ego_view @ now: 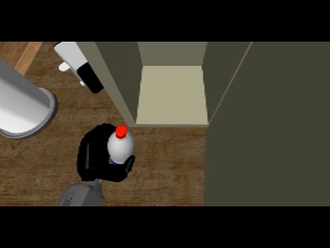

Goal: Pick up the bottled water, place it into the cabinet and close the cabinet

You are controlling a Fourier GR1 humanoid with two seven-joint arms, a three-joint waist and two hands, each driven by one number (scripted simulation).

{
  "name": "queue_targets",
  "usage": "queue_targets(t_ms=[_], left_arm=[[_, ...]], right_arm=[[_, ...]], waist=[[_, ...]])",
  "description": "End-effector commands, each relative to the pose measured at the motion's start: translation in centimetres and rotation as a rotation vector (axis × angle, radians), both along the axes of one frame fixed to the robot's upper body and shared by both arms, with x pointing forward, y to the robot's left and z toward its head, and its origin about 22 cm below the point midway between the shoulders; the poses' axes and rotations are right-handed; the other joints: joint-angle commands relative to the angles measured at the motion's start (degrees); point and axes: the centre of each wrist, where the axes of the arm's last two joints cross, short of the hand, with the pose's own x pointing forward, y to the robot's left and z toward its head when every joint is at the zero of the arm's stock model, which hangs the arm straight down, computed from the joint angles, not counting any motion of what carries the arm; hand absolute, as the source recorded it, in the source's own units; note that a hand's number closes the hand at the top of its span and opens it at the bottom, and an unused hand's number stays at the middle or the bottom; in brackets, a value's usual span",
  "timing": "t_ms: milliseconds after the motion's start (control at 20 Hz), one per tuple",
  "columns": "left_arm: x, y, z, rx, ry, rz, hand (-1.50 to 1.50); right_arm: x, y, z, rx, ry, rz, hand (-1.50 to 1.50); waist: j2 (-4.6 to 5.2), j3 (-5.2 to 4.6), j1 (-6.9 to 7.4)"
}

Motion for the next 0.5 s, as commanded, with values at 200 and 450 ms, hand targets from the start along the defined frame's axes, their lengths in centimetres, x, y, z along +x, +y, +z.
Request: queue_targets(t_ms=[200, 450], left_arm=[[-0.8, -6.8, 7.7, 0.021, -0.062, -0.092, 1.5], [-2.0, -9.9, 11.7, 0.054, -0.049, -0.149, 1.5]], right_arm=[[0.6, 0.8, 2.5, 0.003, -0.07, 0.024, -1.5], [1.2, 1.2, 1.7, 0.031, -0.061, 0.037, -1.5]], waist=[[0.06, -0.02, -0.48], [0.08, -0.01, -0.62]])
